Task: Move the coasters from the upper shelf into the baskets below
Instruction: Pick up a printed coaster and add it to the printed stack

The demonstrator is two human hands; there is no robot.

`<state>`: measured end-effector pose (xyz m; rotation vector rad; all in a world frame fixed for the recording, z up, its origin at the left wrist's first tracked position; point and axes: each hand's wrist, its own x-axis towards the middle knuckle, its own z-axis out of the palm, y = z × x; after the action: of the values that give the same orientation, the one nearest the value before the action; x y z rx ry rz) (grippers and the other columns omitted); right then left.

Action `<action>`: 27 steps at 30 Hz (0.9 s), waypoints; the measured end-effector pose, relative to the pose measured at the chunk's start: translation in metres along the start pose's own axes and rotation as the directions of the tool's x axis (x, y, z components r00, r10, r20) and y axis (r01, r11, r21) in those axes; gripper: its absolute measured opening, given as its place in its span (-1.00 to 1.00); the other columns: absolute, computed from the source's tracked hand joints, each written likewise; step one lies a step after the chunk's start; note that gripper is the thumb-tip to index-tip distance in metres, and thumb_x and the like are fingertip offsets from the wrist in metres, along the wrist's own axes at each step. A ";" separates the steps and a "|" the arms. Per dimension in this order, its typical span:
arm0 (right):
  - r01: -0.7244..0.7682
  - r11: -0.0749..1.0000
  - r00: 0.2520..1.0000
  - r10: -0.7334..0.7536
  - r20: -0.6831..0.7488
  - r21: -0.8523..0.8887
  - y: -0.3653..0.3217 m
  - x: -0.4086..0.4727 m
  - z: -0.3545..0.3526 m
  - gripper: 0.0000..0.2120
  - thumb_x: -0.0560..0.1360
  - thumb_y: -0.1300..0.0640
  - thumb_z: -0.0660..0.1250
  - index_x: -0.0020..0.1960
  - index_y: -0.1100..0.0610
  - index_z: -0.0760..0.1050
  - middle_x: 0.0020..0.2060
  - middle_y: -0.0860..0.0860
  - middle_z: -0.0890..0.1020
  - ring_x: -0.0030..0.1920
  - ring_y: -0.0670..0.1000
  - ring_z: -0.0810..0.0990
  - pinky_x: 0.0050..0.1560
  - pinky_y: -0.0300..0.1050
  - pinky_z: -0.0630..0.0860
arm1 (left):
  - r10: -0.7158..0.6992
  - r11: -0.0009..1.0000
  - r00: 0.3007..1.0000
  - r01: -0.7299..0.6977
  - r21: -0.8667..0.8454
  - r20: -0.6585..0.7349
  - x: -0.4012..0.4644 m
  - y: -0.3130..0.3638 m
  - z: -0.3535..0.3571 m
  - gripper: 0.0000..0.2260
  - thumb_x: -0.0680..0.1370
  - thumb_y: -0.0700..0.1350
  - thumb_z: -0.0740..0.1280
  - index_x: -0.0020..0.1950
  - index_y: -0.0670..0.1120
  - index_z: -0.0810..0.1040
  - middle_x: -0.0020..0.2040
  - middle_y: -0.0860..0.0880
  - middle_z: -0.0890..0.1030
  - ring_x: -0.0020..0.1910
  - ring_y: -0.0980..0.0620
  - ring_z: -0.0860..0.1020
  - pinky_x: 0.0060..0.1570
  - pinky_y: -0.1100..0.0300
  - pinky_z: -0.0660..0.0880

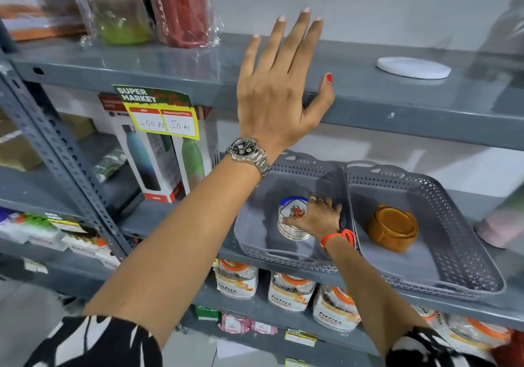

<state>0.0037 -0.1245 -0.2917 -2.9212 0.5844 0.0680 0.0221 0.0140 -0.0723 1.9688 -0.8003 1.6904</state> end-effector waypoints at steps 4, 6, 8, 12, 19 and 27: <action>-0.011 0.999 1.000 0.011 -0.019 -0.034 -0.002 -0.002 -0.001 0.04 0.25 -0.54 0.23 0.47 0.15 0.23 0.36 0.19 0.45 0.40 0.20 0.35 0.47 0.35 0.09 | -0.001 1.000 1.000 0.001 -0.002 0.007 0.000 0.000 -0.001 -0.51 0.53 0.07 0.18 0.38 -0.13 0.48 0.36 -0.08 0.49 0.36 -0.09 0.43 0.35 -0.04 0.26; -0.020 0.999 0.998 0.019 -0.056 -0.025 -0.004 -0.007 -0.003 0.06 0.23 -0.55 0.22 0.49 0.14 0.19 0.37 0.20 0.43 0.41 0.22 0.34 0.46 0.37 0.09 | -0.002 1.000 1.000 0.002 -0.004 0.013 0.000 0.000 -0.001 -0.51 0.52 0.08 0.18 0.38 -0.14 0.48 0.36 -0.08 0.49 0.36 -0.10 0.43 0.35 -0.04 0.26; -0.012 1.000 0.991 0.014 -0.131 0.012 -0.006 -0.017 -0.009 0.03 0.24 -0.53 0.24 0.48 0.12 0.20 0.37 0.20 0.42 0.40 0.22 0.34 0.44 0.34 0.13 | -0.005 1.000 1.000 0.005 -0.005 0.020 0.000 0.000 -0.002 -0.51 0.52 0.07 0.17 0.37 -0.14 0.48 0.36 -0.08 0.49 0.35 -0.10 0.43 0.35 -0.05 0.26; 0.120 0.988 0.908 -0.070 -0.413 0.096 -0.006 -0.048 -0.039 -0.29 0.38 -0.27 0.33 0.40 0.11 0.36 0.29 0.14 0.54 0.31 0.22 0.44 0.29 0.16 0.37 | 0.007 1.000 0.999 -0.007 -0.007 0.035 0.000 0.000 -0.004 -0.52 0.53 0.06 0.17 0.37 -0.14 0.49 0.36 -0.08 0.49 0.35 -0.10 0.44 0.34 -0.07 0.28; 0.508 0.859 0.325 -0.128 -0.937 0.059 0.014 -0.121 -0.123 -0.77 0.44 0.07 0.30 -0.11 0.21 0.63 -0.27 0.07 0.67 -0.18 0.03 0.46 -0.08 -0.18 0.41 | -0.005 0.999 0.998 0.007 -0.040 0.063 0.001 0.002 -0.008 -0.51 0.52 0.05 0.18 0.39 -0.15 0.46 0.36 -0.09 0.49 0.34 -0.10 0.45 0.36 -0.06 0.24; 0.394 0.914 0.194 0.020 -0.981 0.096 0.018 -0.140 -0.249 -0.77 0.43 0.03 0.31 -0.15 0.18 0.62 -0.24 0.06 0.68 -0.14 0.13 0.54 -0.19 -0.08 0.46 | -0.015 0.998 0.994 0.022 -0.062 0.104 0.003 0.004 -0.013 -0.50 0.54 0.06 0.14 0.40 -0.17 0.44 0.35 -0.11 0.49 0.33 -0.12 0.45 0.37 -0.06 0.22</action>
<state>-0.1292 -0.1292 -0.0380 -2.2475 0.2367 -1.8690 0.0096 0.0192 -0.0675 2.0283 -0.8586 1.5441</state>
